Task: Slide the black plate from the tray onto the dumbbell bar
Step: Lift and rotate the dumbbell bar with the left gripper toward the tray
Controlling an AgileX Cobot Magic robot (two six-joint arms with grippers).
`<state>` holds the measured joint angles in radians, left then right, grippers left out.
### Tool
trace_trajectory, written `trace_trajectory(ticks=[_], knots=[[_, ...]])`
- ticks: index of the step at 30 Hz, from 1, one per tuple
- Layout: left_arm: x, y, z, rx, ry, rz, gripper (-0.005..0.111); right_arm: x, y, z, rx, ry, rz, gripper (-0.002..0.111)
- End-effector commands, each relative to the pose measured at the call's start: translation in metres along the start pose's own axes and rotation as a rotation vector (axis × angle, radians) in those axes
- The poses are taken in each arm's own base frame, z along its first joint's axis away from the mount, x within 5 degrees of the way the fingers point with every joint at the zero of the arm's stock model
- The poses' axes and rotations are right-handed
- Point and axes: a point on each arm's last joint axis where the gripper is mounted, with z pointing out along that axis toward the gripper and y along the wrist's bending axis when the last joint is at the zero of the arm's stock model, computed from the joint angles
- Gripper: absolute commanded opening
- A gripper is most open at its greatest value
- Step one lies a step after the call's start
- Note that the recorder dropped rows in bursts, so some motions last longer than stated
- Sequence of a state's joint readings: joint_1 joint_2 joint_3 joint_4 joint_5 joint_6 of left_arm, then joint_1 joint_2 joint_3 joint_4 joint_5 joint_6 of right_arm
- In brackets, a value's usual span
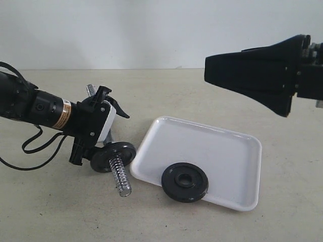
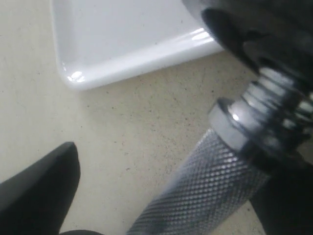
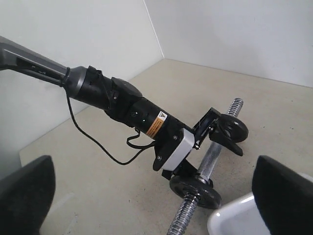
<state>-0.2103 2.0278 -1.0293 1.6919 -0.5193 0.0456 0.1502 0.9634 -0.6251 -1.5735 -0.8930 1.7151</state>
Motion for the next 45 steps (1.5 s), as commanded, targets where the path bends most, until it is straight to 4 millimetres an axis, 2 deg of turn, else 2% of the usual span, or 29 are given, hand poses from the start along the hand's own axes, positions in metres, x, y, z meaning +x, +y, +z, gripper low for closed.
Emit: trace_trajectory(ticks=[1, 11, 13, 24, 36, 45], knots=[[0.0000, -0.0055, 0.0083, 0.021, -0.002, -0.010, 0.080, -0.0003, -0.0013, 0.0003, 0.010, 0.005, -0.004, 0.105], [0.0033, -0.0101, 0.0127, 0.039, 0.012, -0.014, 0.080, -0.0003, -0.0013, 0.0003, 0.010, 0.005, -0.004, 0.105], [0.0033, -0.0101, 0.0127, 0.039, 0.012, -0.014, 0.078, -0.0003, -0.0013, 0.0003, 0.010, 0.005, -0.004, 0.105], [0.0028, -0.0125, 0.0126, 0.065, 0.005, 0.032, 0.006, -0.0003, -0.0013, 0.0003, 0.010, 0.005, -0.004, 0.105], [0.0031, -0.0125, 0.0126, 0.065, 0.010, -0.006, 0.004, -0.0003, -0.0013, 0.0003, 0.010, 0.005, -0.004, 0.105], [0.0031, -0.0125, 0.0126, 0.063, 0.019, -0.291, 0.004, -0.0003, -0.0013, 0.0003, 0.010, 0.005, -0.004, 0.105]])
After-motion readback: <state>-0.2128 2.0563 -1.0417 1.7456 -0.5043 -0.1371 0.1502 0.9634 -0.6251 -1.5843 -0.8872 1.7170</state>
